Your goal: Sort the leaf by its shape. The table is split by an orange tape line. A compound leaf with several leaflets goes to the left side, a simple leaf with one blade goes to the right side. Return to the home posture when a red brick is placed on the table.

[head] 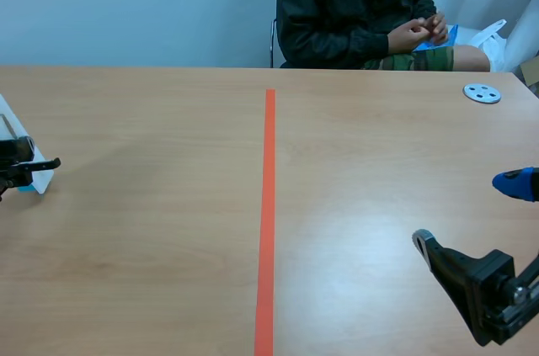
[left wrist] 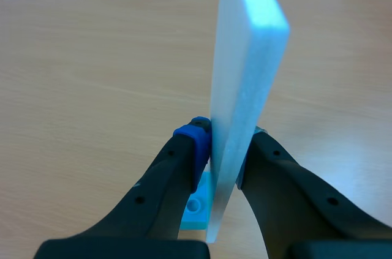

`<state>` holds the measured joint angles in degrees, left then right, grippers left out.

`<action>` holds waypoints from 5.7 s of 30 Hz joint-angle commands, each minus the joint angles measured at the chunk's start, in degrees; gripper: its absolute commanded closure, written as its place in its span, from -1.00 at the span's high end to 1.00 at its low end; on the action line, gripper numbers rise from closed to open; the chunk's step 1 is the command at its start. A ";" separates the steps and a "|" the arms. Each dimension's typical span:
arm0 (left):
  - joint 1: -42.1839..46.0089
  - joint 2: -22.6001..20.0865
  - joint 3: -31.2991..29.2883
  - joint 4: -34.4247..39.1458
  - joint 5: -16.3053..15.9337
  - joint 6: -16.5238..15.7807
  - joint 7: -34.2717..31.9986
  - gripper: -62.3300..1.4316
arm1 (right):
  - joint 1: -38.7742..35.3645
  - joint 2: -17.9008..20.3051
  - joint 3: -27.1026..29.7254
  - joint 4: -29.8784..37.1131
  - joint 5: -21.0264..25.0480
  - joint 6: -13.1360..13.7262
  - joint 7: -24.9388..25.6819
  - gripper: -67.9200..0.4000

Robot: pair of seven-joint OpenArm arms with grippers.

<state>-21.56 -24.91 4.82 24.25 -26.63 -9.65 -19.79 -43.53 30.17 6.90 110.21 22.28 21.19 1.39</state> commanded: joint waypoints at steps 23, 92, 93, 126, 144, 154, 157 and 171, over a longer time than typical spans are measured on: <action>-0.04 -0.42 3.85 1.62 0.26 -2.54 -1.49 -0.61 | 0.66 0.59 0.17 0.20 0.37 -0.24 0.87 1.00; 60.59 -1.44 -12.15 83.45 2.51 -19.15 21.40 1.00 | 0.66 0.61 0.22 0.31 0.39 -0.22 0.87 1.00; 60.59 -1.44 -11.67 83.45 2.51 -18.47 21.44 1.00 | 0.66 0.61 0.22 0.31 0.39 -0.22 0.87 1.00; 60.30 -0.07 -9.11 83.45 2.69 -15.10 24.37 1.00 | 0.68 0.92 0.22 0.31 0.39 -0.22 0.85 1.00; 60.28 -0.07 -9.11 83.45 2.64 -15.10 24.33 1.00 | 0.66 0.92 0.22 0.31 0.39 -0.22 0.79 1.00; 60.26 -1.03 -9.11 83.45 2.27 -15.13 24.30 1.00 | 0.66 0.92 0.17 0.31 0.37 -0.22 -0.22 1.00; 60.26 -1.01 -9.11 83.45 2.27 -15.13 23.91 1.00 | 0.68 0.92 0.17 0.31 0.37 -0.22 -0.92 1.00; 60.26 -1.01 -9.11 83.45 2.25 -15.08 23.91 1.00 | 4.72 0.94 0.17 0.24 0.39 1.31 -3.76 1.00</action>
<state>39.16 -25.89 -4.03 107.35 -23.64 -24.45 5.34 -39.79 30.20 6.90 110.21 22.28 22.74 -3.01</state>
